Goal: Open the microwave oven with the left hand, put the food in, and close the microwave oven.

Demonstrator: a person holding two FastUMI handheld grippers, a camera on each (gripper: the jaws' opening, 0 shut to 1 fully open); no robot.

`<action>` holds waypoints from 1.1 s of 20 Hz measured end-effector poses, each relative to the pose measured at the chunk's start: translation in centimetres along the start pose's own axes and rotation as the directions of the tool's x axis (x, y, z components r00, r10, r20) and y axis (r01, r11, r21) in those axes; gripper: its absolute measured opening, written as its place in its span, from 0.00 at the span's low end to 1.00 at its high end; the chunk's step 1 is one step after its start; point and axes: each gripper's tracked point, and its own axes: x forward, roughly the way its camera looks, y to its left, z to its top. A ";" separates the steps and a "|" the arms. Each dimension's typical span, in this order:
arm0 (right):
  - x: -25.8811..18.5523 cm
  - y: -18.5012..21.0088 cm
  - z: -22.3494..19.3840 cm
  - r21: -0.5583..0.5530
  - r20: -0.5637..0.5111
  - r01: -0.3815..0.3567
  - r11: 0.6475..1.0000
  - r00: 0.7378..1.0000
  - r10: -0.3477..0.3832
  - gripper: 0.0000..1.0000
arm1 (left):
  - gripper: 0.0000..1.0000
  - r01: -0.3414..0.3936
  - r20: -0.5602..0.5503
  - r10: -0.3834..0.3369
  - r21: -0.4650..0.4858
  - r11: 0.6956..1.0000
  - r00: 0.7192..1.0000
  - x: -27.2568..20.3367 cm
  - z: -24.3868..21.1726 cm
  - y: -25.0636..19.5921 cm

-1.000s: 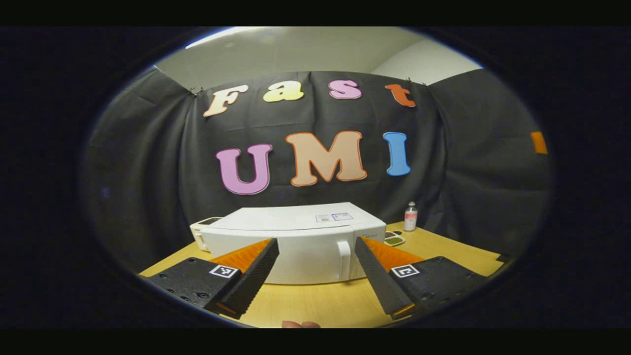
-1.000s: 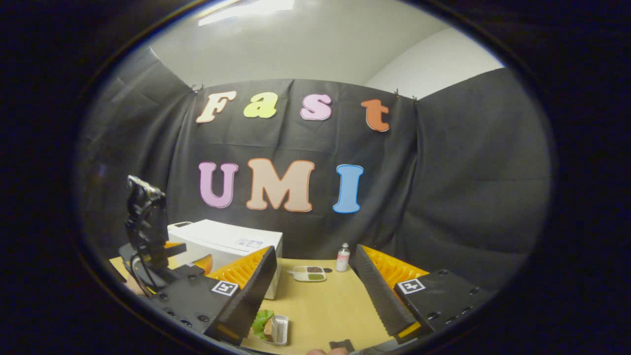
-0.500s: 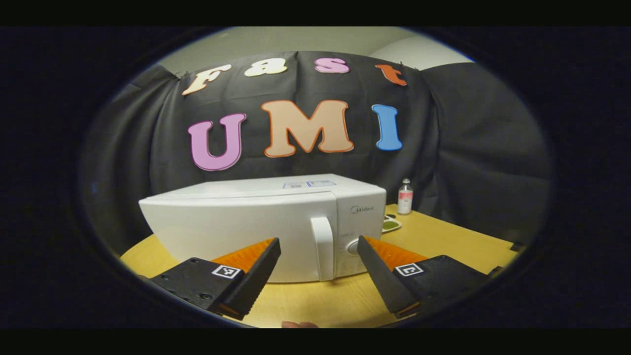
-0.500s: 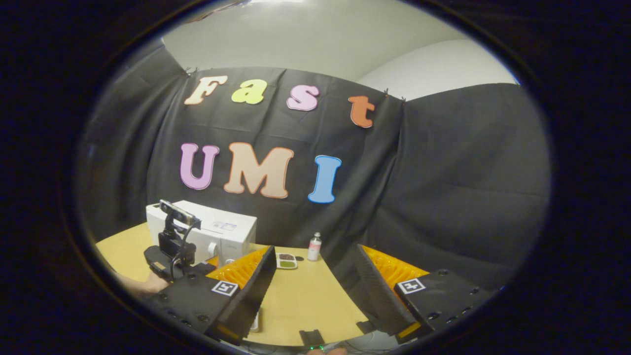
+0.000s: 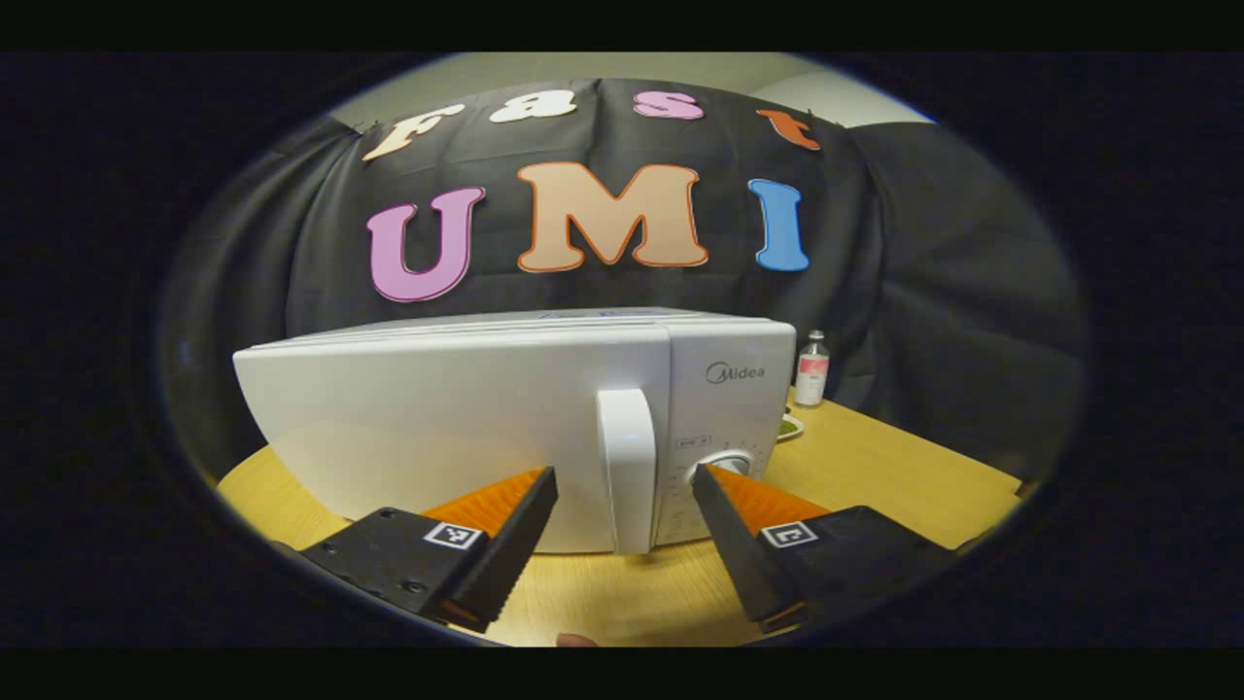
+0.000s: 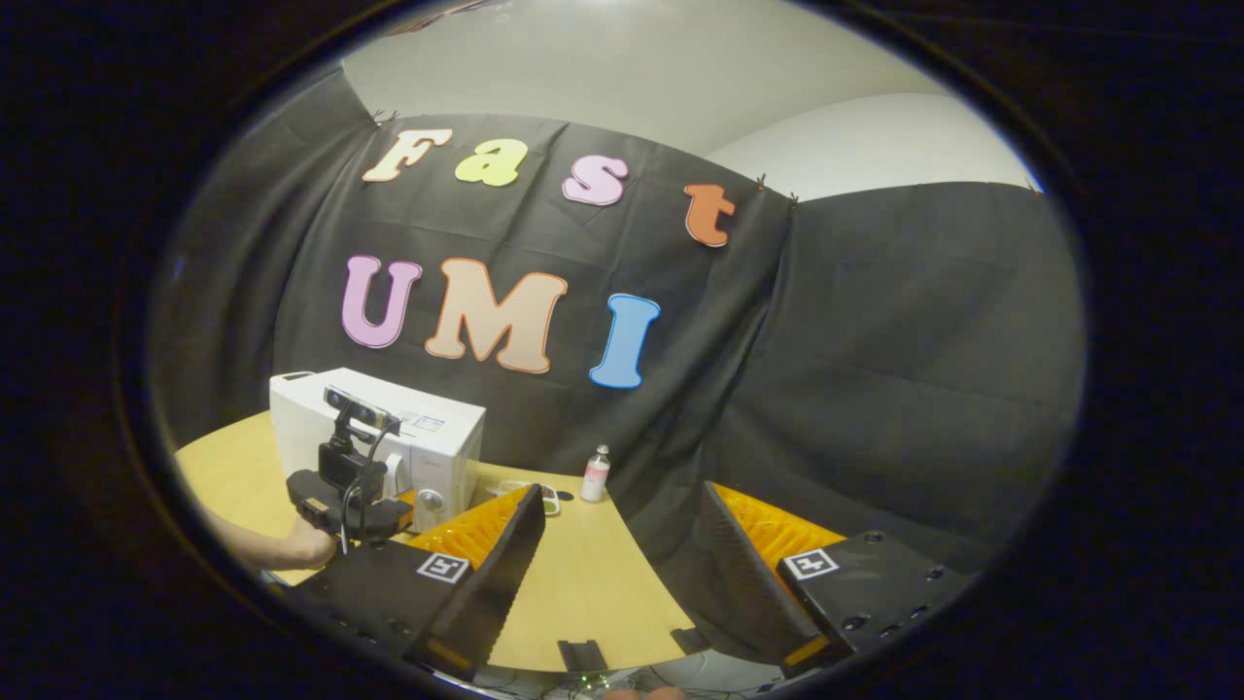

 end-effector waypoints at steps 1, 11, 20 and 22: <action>0.1 0.1 0.0 -0.004 -0.001 -0.004 1.000 1.000 0.004 1.00 | 0.79 0.005 0.007 -0.005 -0.003 1.000 1.000 0.2 0.1 -0.3; 0.0 -0.7 -0.2 -0.011 -0.012 0.006 1.000 1.000 -0.006 1.00 | 0.20 -0.025 0.016 0.025 -0.032 0.999 1.000 0.5 0.0 -0.2; -0.4 -0.2 0.2 0.002 -0.004 -0.011 1.000 1.000 0.011 0.97 | 0.00 0.021 -0.001 -0.021 -0.041 0.999 1.000 0.2 0.1 -0.3; -0.2 -0.1 0.2 0.007 -0.001 -0.015 1.000 1.000 0.015 0.97 | 0.01 0.028 -0.025 -0.029 -0.040 0.999 0.999 0.2 -0.2 -0.5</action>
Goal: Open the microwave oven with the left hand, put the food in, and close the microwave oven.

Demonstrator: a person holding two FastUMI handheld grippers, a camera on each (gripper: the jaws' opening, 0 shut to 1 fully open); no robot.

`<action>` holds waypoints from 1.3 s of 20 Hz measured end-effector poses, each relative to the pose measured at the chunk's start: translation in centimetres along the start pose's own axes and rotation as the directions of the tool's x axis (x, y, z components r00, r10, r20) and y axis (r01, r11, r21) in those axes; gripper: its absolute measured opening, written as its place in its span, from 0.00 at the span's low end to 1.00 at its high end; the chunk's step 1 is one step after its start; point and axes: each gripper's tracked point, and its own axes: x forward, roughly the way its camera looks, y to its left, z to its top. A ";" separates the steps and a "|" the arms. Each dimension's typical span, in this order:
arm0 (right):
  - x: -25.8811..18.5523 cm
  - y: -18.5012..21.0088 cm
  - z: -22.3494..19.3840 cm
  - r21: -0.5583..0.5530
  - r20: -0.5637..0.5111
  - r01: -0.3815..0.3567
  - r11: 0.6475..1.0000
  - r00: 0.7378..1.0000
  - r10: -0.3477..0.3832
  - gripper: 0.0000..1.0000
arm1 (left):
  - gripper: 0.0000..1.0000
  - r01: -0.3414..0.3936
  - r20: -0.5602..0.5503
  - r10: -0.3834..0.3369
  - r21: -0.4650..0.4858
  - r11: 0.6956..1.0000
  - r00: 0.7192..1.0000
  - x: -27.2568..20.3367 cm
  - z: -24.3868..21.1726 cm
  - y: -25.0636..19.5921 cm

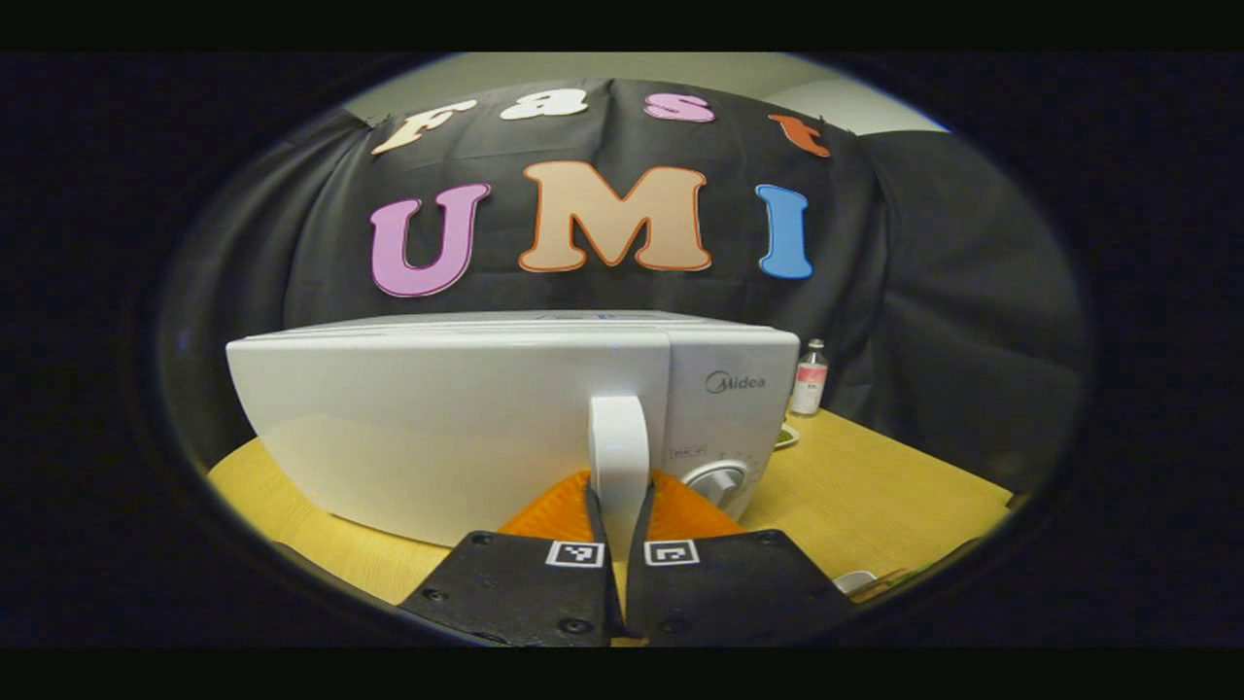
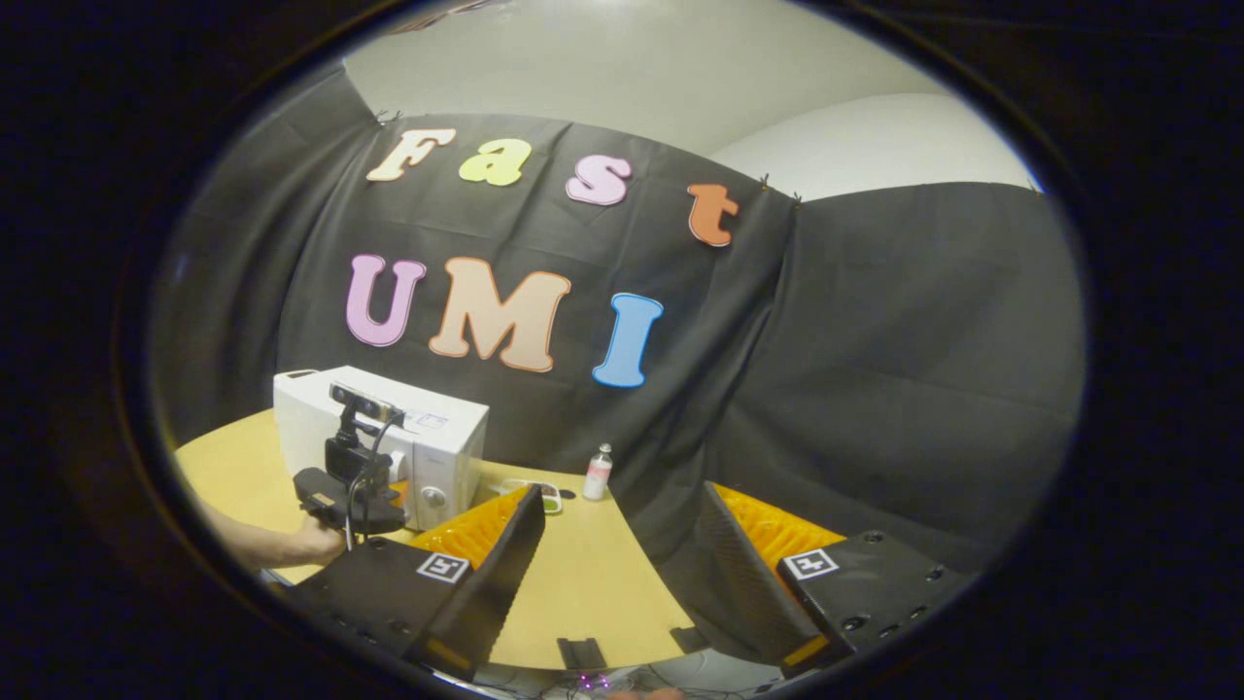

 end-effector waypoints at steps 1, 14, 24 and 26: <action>0.0 0.0 0.2 0.004 0.003 -0.002 1.000 1.000 0.002 0.97 | 0.00 0.005 -0.003 -0.005 -0.003 1.000 1.000 -0.2 0.2 0.0; 0.7 6.3 0.3 0.112 0.013 -0.144 0.983 0.990 0.144 1.00 | 0.02 0.065 -0.083 -0.064 0.013 0.998 0.994 -14.0 -2.8 2.7; 1.1 11.2 0.0 0.118 0.027 -0.151 0.982 0.989 0.149 1.00 | 0.02 0.087 -0.154 -0.080 0.037 0.995 0.985 -22.7 -4.9 8.8; 1.0 11.9 -0.1 0.115 0.029 -0.145 0.983 0.989 0.142 1.00 | 0.02 0.082 -0.161 -0.075 0.040 0.996 0.984 -24.1 -5.1 10.2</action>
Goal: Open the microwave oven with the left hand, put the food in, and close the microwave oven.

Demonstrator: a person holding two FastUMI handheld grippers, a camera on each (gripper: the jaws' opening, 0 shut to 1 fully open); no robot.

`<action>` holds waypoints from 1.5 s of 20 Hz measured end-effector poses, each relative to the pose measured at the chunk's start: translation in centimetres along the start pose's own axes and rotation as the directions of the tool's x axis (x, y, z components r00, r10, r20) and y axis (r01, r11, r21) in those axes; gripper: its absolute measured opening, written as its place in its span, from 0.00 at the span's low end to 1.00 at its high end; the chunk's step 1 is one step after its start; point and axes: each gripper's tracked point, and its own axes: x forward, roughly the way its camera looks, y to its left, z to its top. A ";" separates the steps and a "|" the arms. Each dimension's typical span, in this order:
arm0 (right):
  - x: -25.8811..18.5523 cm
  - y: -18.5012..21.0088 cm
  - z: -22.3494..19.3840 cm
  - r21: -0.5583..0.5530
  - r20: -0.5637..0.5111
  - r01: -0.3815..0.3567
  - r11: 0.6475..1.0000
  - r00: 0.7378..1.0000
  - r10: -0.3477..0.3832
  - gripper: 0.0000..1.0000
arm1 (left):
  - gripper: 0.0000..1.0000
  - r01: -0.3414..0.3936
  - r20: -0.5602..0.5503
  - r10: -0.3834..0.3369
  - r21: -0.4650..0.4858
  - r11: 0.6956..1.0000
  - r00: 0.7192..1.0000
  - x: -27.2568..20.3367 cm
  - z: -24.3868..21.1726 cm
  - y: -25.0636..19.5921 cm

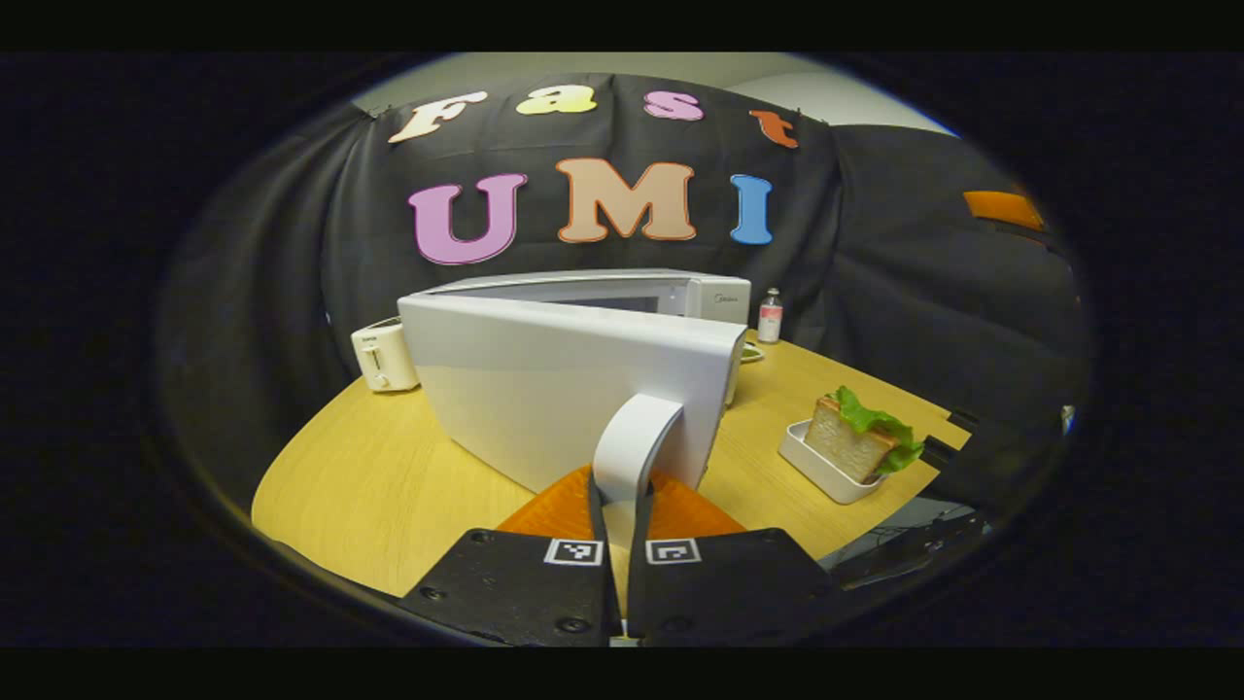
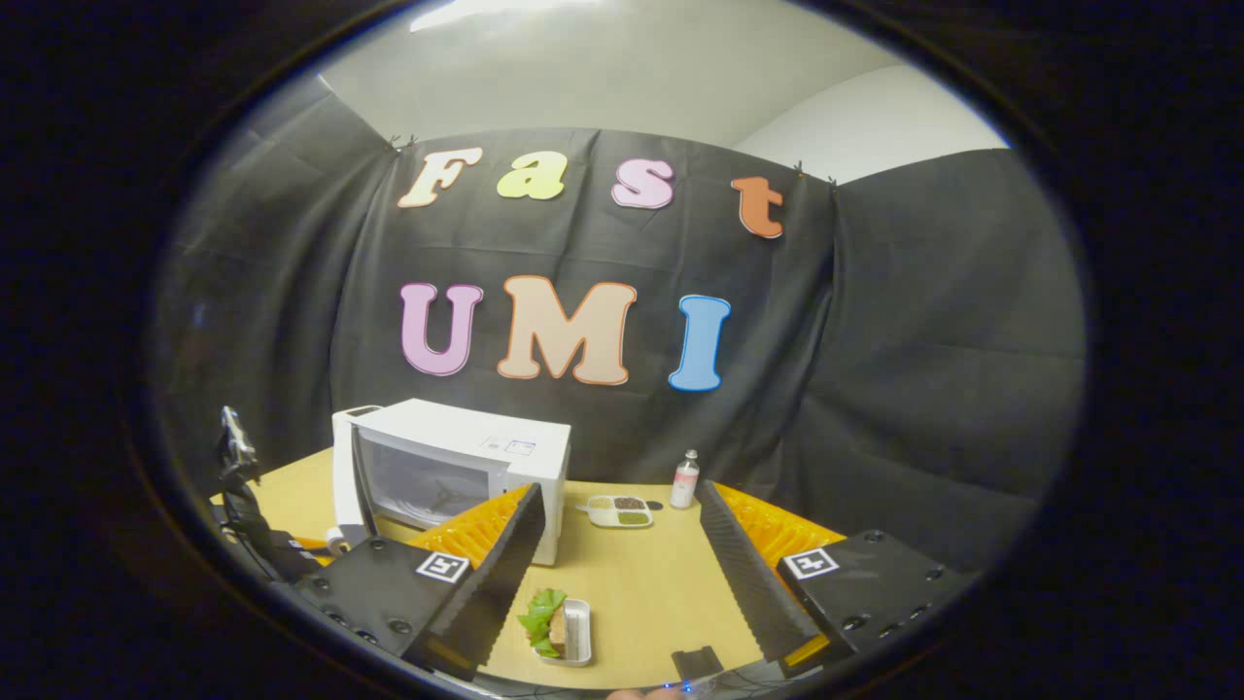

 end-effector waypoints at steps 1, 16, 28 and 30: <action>0.0 0.3 -0.2 -0.001 0.001 0.006 1.000 1.000 -0.006 1.00 | 0.02 -0.006 -0.002 0.006 0.003 1.000 1.000 -0.7 -0.3 0.8; 0.1 4.6 -1.6 -0.021 -0.001 0.008 1.000 1.000 -0.008 1.00 | 0.13 -0.163 0.005 0.164 -0.042 0.986 0.986 -5.6 -2.0 10.1; -0.6 5.7 -4.0 -0.025 -0.042 -0.006 1.000 0.999 0.005 1.00 | 1.00 -0.090 0.068 0.093 -0.047 0.995 0.993 -8.6 -0.8 9.4; -0.4 5.9 -4.3 -0.031 -0.046 -0.011 0.999 0.999 0.010 1.00 | 1.00 -0.094 0.081 0.099 -0.063 0.994 0.992 -9.8 -0.2 9.6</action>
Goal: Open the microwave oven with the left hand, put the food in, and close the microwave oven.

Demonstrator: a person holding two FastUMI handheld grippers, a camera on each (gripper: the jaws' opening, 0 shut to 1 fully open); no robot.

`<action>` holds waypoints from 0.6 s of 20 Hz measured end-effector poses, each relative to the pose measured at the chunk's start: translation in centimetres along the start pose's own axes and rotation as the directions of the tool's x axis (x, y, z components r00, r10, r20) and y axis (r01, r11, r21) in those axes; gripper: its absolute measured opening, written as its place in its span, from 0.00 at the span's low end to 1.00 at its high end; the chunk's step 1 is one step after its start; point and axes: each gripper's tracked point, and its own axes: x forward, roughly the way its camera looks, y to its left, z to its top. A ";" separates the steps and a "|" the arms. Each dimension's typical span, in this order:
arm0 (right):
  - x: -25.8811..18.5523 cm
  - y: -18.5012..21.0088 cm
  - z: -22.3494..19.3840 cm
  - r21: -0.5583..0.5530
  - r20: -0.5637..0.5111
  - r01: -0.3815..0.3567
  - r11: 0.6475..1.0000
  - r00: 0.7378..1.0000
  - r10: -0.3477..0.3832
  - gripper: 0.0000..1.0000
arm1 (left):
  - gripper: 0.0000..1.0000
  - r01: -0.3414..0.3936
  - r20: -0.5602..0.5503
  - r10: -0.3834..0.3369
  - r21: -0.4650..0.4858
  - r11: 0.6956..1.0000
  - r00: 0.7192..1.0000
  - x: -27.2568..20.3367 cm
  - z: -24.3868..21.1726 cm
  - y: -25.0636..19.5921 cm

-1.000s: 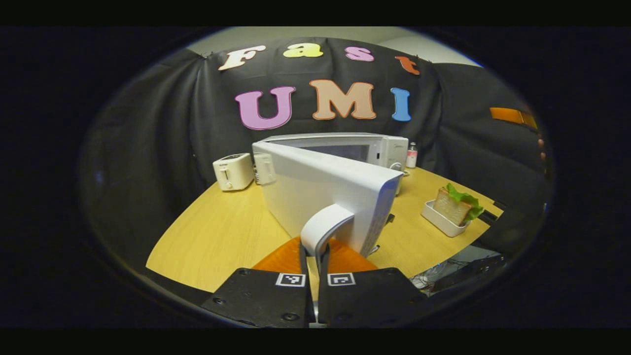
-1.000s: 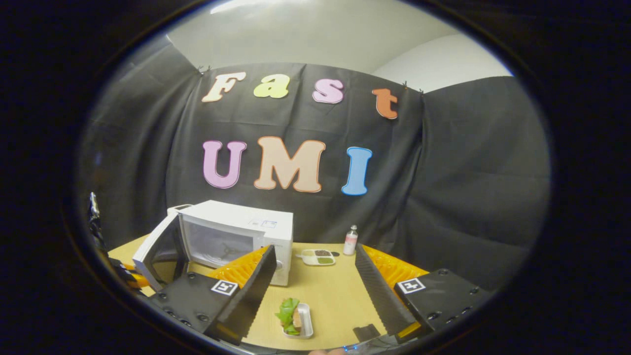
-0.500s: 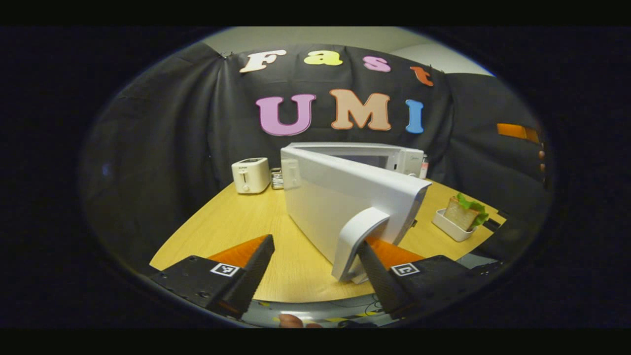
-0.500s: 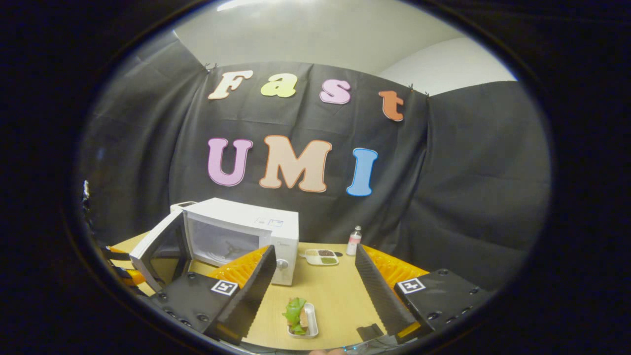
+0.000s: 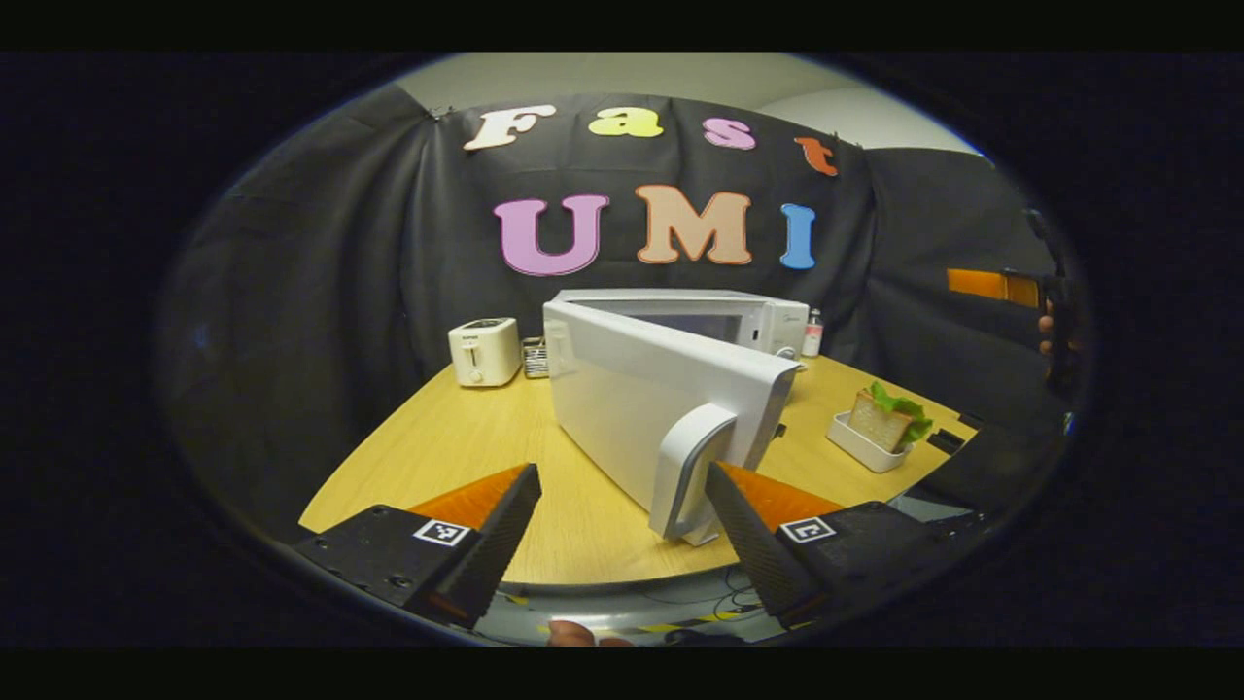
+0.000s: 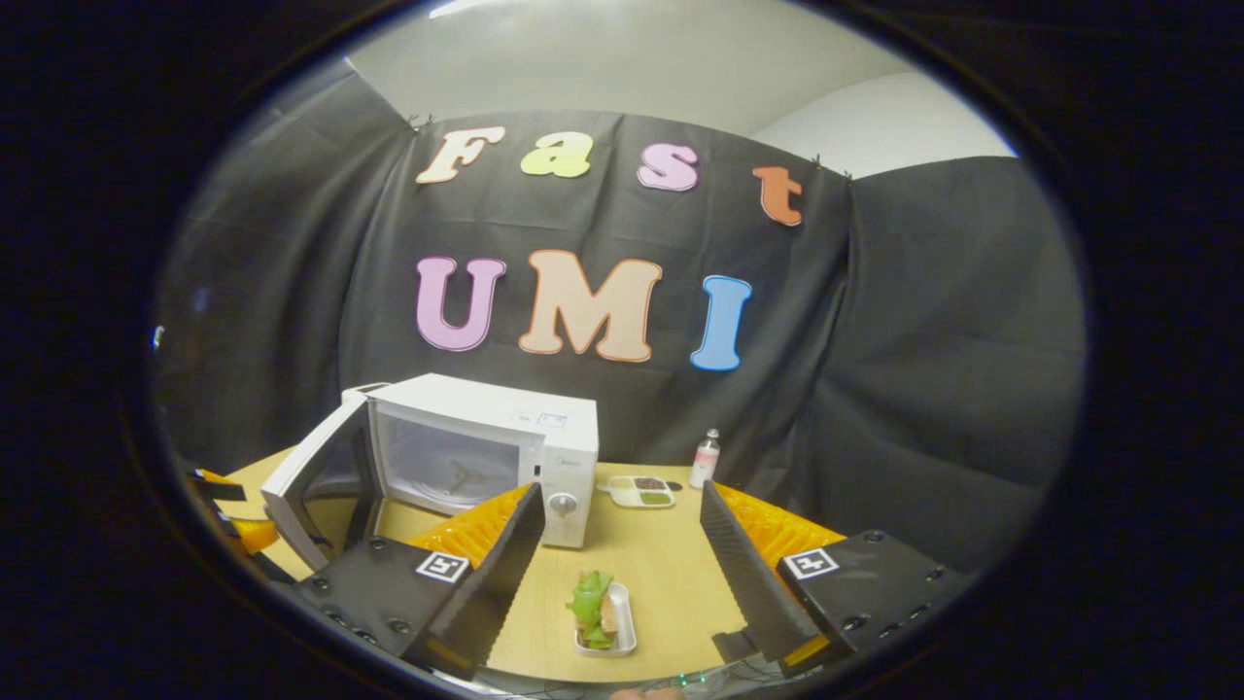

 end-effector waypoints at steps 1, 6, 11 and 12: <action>0.2 0.0 -0.3 -0.003 -0.002 0.000 1.000 1.000 0.000 1.00 | 1.00 0.000 0.005 0.000 0.000 1.000 1.000 -0.5 0.4 0.0; 1.6 0.8 -2.9 -0.014 -0.040 -0.021 1.000 0.999 0.021 1.00 | 0.99 -0.036 0.069 0.035 0.019 0.999 0.997 -3.1 4.5 1.5; 3.7 2.2 -7.6 -0.029 -0.117 -0.056 0.998 0.992 0.052 1.00 | 0.99 -0.071 0.179 0.069 0.005 0.997 0.982 -4.1 10.4 2.4; 4.1 2.6 -8.9 -0.023 -0.144 -0.064 0.998 0.988 0.060 0.98 | 0.97 -0.073 0.206 0.070 0.005 0.997 0.976 -4.3 11.7 2.3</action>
